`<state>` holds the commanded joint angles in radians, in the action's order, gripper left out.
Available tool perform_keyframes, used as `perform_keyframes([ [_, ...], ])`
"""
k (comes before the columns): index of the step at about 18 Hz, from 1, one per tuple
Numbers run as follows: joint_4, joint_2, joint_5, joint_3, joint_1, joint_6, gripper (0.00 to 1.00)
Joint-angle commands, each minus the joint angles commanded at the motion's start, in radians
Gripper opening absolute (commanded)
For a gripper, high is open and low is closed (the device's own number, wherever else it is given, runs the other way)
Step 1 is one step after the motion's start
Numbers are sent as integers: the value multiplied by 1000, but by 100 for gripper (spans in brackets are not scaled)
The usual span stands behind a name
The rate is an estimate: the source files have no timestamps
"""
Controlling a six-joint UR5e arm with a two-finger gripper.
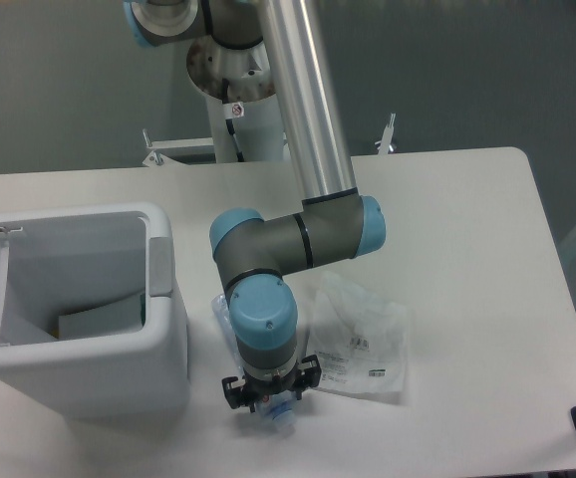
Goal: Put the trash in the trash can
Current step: 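Close the gripper around the bottle's middle, then lift the bottle and carry it over the white trash bin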
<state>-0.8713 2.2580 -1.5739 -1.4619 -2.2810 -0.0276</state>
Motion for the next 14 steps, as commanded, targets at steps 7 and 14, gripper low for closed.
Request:
perform_keyframes([
  [7,-2,-2,0,0,0,-2,66],
  [14,3,-12,0,14,-2,-8,66],
])
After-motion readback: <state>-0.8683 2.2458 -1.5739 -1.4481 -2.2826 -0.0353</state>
